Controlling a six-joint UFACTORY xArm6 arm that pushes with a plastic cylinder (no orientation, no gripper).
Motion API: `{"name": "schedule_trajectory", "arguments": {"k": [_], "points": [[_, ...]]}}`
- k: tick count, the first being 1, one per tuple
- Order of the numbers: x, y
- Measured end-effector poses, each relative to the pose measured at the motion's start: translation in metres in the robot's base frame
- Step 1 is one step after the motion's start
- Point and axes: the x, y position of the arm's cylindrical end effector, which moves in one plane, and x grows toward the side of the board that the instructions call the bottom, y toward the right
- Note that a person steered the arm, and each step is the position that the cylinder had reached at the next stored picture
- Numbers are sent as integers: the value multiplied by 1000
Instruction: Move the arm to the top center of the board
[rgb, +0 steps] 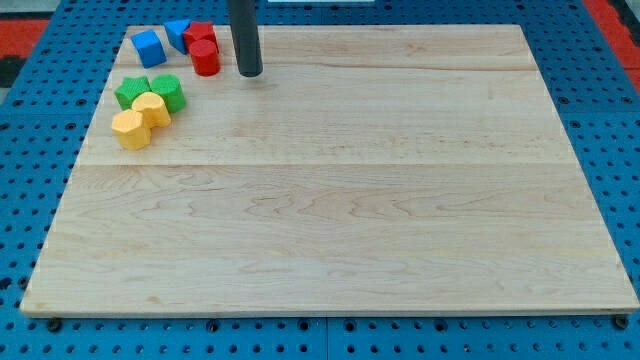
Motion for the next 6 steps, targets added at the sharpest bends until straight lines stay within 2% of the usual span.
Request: {"name": "schedule_trajectory", "arguments": {"k": [2,4,5,6], "points": [[1,3],[-60,57],[-92,44],[-92,27]]}}
